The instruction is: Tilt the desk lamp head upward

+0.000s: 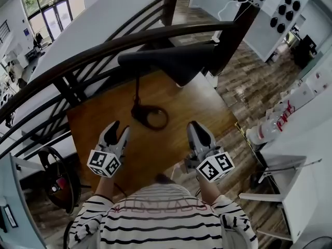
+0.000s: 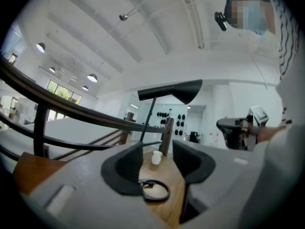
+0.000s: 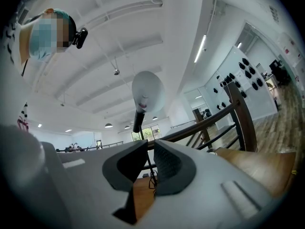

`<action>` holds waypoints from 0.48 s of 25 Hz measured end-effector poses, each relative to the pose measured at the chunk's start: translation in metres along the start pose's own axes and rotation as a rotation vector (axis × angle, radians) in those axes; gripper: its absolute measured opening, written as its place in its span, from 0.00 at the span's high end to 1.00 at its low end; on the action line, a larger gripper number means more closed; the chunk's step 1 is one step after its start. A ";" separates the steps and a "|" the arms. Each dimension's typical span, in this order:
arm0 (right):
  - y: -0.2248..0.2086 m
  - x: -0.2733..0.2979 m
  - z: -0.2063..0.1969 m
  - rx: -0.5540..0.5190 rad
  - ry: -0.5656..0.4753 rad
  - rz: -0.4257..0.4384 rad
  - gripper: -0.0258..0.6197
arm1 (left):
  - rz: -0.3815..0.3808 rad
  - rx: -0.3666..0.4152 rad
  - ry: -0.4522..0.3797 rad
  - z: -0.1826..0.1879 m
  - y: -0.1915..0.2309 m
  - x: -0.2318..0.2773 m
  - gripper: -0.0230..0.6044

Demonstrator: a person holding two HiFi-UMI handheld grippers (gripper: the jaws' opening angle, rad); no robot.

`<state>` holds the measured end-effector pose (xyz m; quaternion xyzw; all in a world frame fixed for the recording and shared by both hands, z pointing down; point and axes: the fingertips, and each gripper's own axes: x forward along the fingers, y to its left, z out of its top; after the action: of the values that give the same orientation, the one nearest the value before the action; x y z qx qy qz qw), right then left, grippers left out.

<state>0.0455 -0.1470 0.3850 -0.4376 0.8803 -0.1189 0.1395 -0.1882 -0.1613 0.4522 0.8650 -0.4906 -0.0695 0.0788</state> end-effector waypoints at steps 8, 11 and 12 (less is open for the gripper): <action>0.005 -0.017 -0.040 0.000 0.095 -0.026 0.96 | 0.002 -0.023 0.012 -0.015 -0.018 -0.039 0.79; 0.008 -0.025 -0.051 0.017 0.126 -0.031 0.96 | -0.005 -0.016 0.016 -0.016 -0.026 -0.048 0.84; 0.010 -0.026 -0.055 0.022 0.134 -0.031 0.96 | -0.006 -0.014 0.017 -0.016 -0.028 -0.051 0.86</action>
<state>0.0344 -0.1152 0.4369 -0.4408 0.8793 -0.1598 0.0832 -0.1879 -0.1021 0.4641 0.8665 -0.4868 -0.0659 0.0886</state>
